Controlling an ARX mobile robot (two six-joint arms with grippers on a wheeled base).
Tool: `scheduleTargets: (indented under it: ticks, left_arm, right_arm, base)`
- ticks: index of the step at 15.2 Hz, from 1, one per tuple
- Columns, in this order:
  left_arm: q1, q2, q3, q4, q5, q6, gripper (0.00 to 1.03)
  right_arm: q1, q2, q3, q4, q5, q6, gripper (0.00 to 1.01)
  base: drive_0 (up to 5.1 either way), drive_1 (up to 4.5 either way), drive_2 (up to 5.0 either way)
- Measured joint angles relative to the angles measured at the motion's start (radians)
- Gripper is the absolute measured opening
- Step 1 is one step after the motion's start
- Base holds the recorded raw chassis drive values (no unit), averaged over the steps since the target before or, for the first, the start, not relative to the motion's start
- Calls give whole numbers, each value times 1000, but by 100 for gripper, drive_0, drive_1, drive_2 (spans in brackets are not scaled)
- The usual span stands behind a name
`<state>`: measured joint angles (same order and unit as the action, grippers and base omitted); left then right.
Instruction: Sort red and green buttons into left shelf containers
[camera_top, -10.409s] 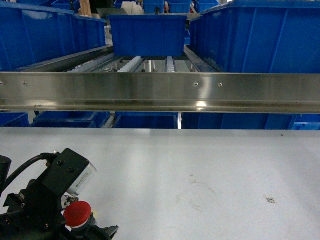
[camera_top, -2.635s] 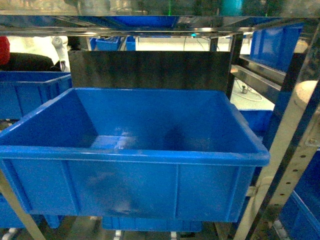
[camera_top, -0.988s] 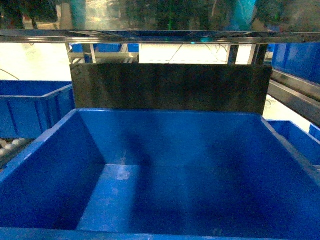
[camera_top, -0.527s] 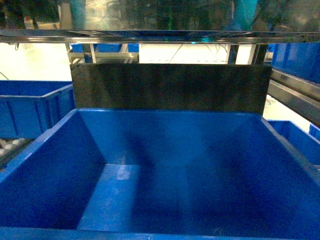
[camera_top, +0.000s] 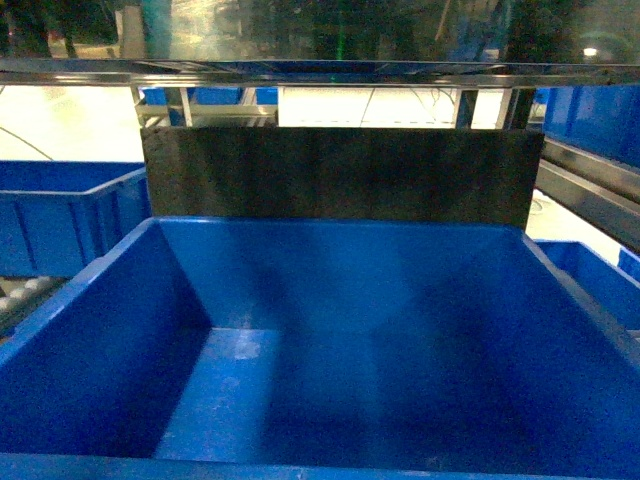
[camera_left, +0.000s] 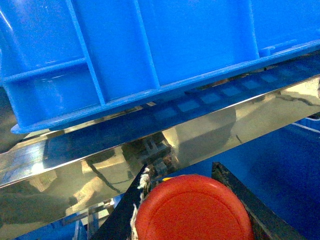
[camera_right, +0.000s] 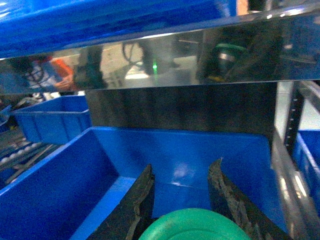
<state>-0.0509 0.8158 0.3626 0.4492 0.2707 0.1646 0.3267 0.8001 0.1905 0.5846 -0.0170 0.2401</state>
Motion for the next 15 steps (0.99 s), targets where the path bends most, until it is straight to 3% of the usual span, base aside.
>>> scheduleTargets:
  ticks: [1,3,6,10,15]
  left_arm:
    - [0,0,0,0,0,0,31]
    - [0,0,0,0,0,0,31]
    - [0,0,0,0,0,0,31]
    - [0,0,0,0,0,0,31]
    - [0,0,0,0,0,0,31]
  right_arm:
    - [69,72,1,68,23,-1,29]
    - [93,151,6,130,27,-2,29]
    - [87,277,10,235,23,-22,29]
    - [45,476,15,436,-36,-44,29]
    - [6,697,73,549,-72,-51,29]
  base:
    - [0,0,0]
    - [0,0,0]
    - [0,0,0]
    - [0,0,0]
    - [0,0,0]
